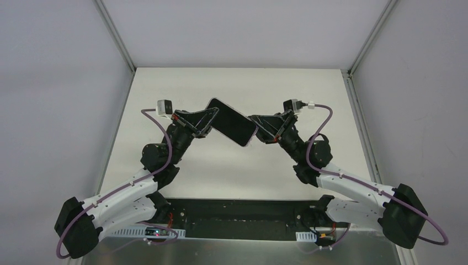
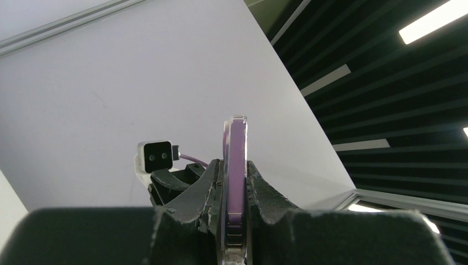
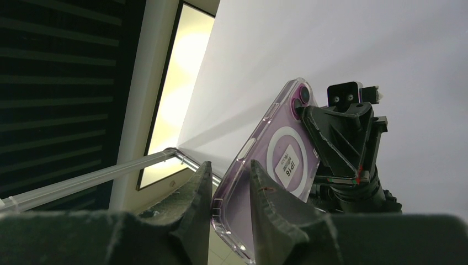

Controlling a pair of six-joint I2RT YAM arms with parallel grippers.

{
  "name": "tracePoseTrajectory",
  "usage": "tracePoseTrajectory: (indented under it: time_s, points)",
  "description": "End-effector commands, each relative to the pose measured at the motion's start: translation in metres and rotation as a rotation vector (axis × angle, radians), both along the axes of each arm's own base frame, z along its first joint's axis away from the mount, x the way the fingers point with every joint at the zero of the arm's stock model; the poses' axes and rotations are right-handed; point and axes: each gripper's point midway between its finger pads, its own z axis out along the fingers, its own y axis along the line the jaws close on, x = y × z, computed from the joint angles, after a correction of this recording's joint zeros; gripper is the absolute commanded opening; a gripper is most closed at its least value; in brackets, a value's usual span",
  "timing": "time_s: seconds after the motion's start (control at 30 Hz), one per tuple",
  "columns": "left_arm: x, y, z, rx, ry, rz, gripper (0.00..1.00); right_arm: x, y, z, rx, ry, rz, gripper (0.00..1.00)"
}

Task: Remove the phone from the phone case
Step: Remove the phone case from the phone.

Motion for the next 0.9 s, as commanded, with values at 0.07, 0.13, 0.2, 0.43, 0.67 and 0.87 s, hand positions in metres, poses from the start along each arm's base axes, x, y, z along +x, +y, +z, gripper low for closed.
tracePoseTrajectory:
  time_s: [0.07, 0.13, 0.2, 0.43, 0.67, 0.87]
  points:
    - [0.008, -0.026, -0.029, 0.087, 0.085, -0.051, 0.00, -0.062, -0.038, 0.074, 0.198, -0.249, 0.104, 0.20]
    - [0.009, -0.027, -0.028, 0.084, 0.089, -0.054, 0.00, -0.063, -0.039, 0.074, 0.198, -0.253, 0.104, 0.20]
    - [0.010, -0.029, -0.028, 0.083, 0.093, -0.058, 0.00, -0.065, -0.040, 0.075, 0.199, -0.261, 0.104, 0.20]
    - [0.013, -0.036, -0.028, 0.080, 0.103, -0.080, 0.00, -0.071, -0.045, 0.076, 0.199, -0.289, 0.102, 0.18]
    - [0.012, -0.039, -0.028, 0.073, 0.111, -0.101, 0.00, -0.075, -0.046, 0.076, 0.195, -0.307, 0.101, 0.17]
    - [0.009, -0.035, -0.025, 0.062, 0.103, -0.099, 0.00, -0.074, -0.046, 0.071, 0.186, -0.308, 0.088, 0.17]
